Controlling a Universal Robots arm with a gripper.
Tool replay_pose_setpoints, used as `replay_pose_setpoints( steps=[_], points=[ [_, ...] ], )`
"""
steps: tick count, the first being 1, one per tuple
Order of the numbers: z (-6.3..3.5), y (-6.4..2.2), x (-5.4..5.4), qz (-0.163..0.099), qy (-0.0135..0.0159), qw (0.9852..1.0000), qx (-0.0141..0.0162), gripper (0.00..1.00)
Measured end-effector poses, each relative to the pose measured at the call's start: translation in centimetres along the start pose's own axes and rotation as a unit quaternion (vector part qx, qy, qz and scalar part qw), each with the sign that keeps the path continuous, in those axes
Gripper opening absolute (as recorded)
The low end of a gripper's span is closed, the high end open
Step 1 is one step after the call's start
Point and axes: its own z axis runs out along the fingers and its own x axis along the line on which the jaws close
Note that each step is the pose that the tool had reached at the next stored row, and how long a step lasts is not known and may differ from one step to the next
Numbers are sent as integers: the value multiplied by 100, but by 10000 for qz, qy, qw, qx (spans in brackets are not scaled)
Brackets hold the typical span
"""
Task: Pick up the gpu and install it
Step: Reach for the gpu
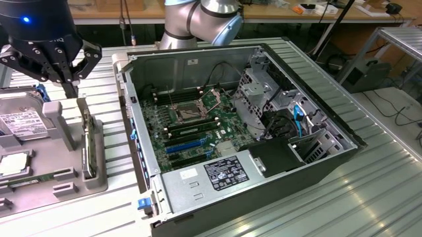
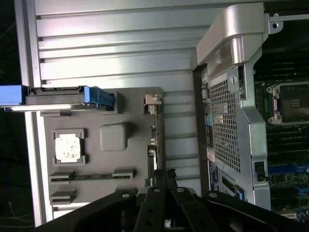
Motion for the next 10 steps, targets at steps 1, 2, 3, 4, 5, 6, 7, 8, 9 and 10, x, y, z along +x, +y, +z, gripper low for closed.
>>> replay_pose_setpoints(
  steps=[1, 2, 3, 4, 5, 6, 7, 8, 9, 10],
  points=[
    [0, -1, 9, 0, 0, 10000, 0, 10],
    [2, -2, 21, 0, 0, 10000, 0, 10],
    [2, -2, 28, 1, 0, 10000, 0, 10],
    [2, -3, 37, 0, 0, 10000, 0, 10],
    [4, -5, 58, 0, 0, 10000, 0, 10],
    [4, -6, 69, 0, 0, 10000, 0, 10],
    [5, -7, 81, 0, 0, 10000, 0, 10],
    [6, -8, 92, 0, 0, 10000, 0, 10],
    [6, -9, 103, 0, 0, 10000, 0, 10],
    [6, -10, 113, 0, 0, 10000, 0, 10]
  ],
)
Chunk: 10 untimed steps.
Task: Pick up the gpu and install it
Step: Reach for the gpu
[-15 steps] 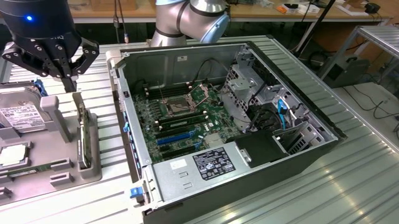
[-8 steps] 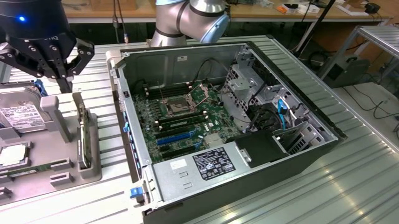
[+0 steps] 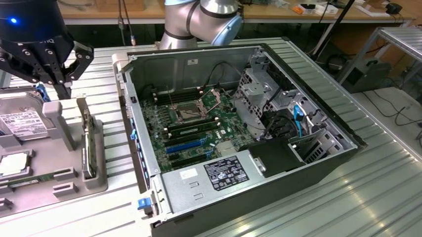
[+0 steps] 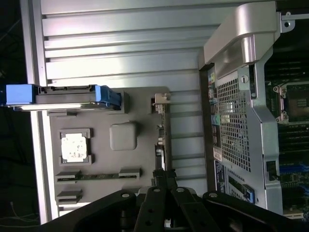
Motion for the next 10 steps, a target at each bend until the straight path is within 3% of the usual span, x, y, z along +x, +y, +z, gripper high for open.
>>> replay_pose_setpoints(
  steps=[10],
  points=[
    [1, -2, 26, 0, 0, 10000, 0, 10]
  ],
)
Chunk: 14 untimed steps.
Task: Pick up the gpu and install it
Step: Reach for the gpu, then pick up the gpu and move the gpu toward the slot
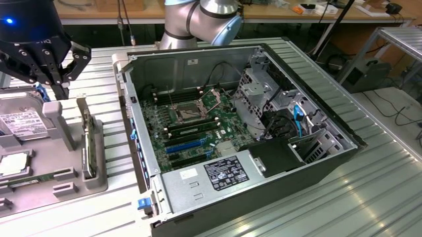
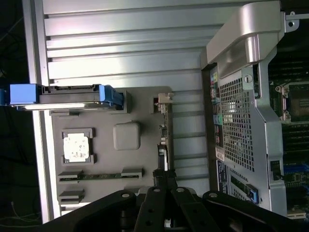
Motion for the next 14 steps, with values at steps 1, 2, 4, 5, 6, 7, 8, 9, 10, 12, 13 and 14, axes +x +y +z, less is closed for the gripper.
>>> replay_pose_setpoints(
  steps=[1, 2, 4, 5, 6, 7, 8, 9, 10, 12, 13, 14],
  points=[
    [0, 0, 0, 0, 0, 10000, 0, 10],
    [0, 0, 0, 0, 0, 10000, 0, 10],
    [0, 0, 0, 0, 0, 10000, 0, 10],
    [0, 0, 0, 0, 0, 10000, 0, 10],
    [0, 0, 0, 0, 0, 10000, 0, 10],
    [0, 0, 0, 0, 0, 10000, 0, 10],
    [0, 0, 0, 0, 0, 10000, 0, 10],
    [0, 0, 0, 0, 0, 10000, 0, 10],
    [0, 0, 0, 0, 0, 10000, 0, 10],
    [0, 0, 0, 0, 0, 10000, 0, 10],
    [2, 0, 0, 0, 1, 10000, 0, 10],
    [9, 0, 0, 0, 0, 10000, 0, 10]
  ],
)
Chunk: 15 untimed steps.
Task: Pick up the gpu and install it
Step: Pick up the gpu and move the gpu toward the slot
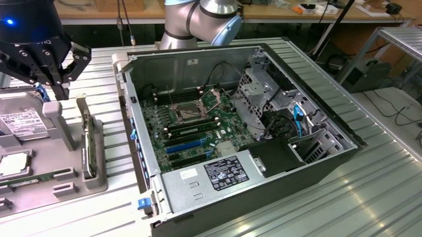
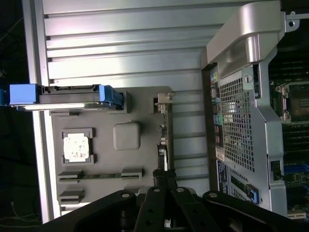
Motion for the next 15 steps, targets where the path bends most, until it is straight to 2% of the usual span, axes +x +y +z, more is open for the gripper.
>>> replay_pose_setpoints(
  steps=[9, 10, 15],
  points=[
    [33, -2, 1, 0, 0, 10000, 0, 11],
    [34, -2, 1, 0, 0, 10000, 0, 96],
    [34, -2, 1, 0, 0, 10000, 0, 96]
  ],
)
